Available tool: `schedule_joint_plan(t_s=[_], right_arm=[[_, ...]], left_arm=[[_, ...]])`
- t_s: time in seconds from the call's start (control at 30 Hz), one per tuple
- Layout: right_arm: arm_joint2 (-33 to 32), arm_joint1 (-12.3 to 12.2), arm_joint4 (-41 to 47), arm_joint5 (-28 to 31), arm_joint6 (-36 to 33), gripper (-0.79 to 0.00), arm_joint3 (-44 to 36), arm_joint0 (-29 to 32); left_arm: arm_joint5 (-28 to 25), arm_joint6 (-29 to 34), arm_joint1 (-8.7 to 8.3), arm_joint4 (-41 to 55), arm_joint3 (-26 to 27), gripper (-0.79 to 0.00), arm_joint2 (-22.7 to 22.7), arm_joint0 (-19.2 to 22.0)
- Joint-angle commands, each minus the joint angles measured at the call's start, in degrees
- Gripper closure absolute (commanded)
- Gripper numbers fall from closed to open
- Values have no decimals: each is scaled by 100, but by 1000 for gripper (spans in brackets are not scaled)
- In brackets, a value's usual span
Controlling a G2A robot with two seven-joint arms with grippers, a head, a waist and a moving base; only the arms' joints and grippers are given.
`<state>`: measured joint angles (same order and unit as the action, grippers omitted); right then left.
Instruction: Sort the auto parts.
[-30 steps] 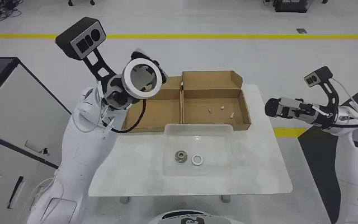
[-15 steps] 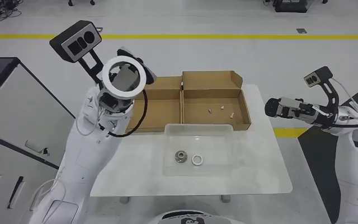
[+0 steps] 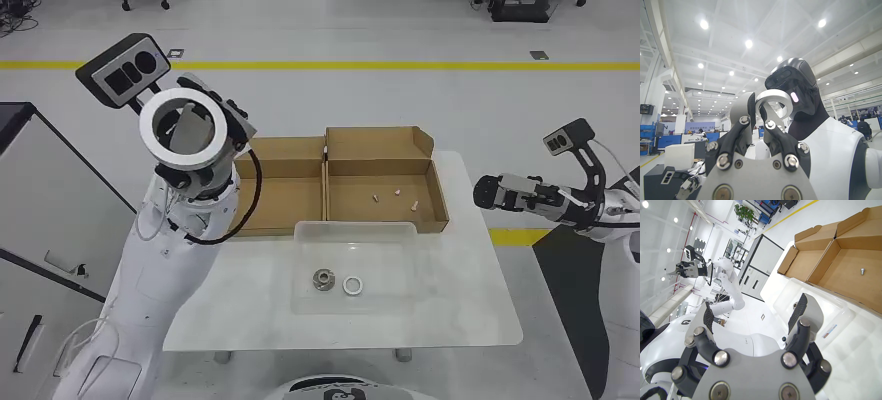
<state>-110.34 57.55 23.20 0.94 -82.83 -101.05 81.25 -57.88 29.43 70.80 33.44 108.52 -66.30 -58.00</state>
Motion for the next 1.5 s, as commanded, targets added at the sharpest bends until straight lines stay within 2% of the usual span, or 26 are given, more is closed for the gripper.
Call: schedule_joint_plan(t_s=[0.0, 0.03, 0.3, 0.6, 1.2, 1.47], right_arm=[[0, 0, 0, 0, 0, -785, 0, 0], [0, 0, 0, 0, 0, -785, 0, 0], [0, 0, 0, 0, 0, -785, 0, 0], [0, 0, 0, 0, 0, -785, 0, 0], [0, 0, 0, 0, 0, -785, 0, 0], [0, 0, 0, 0, 0, -785, 0, 0]], left_arm=[[0, 0, 0, 0, 0, 0, 0, 0], [0, 0, 0, 0, 0, 0, 0, 0], [1030, 414, -70, -1169, 2, 0, -265, -264], [2387, 1366, -218, -2853, -41, 0, -560, -415], [3207, 2293, -400, -4789, -200, 0, -593, -378], [3378, 3612, -500, -5799, -533, 0, -298, 47]])
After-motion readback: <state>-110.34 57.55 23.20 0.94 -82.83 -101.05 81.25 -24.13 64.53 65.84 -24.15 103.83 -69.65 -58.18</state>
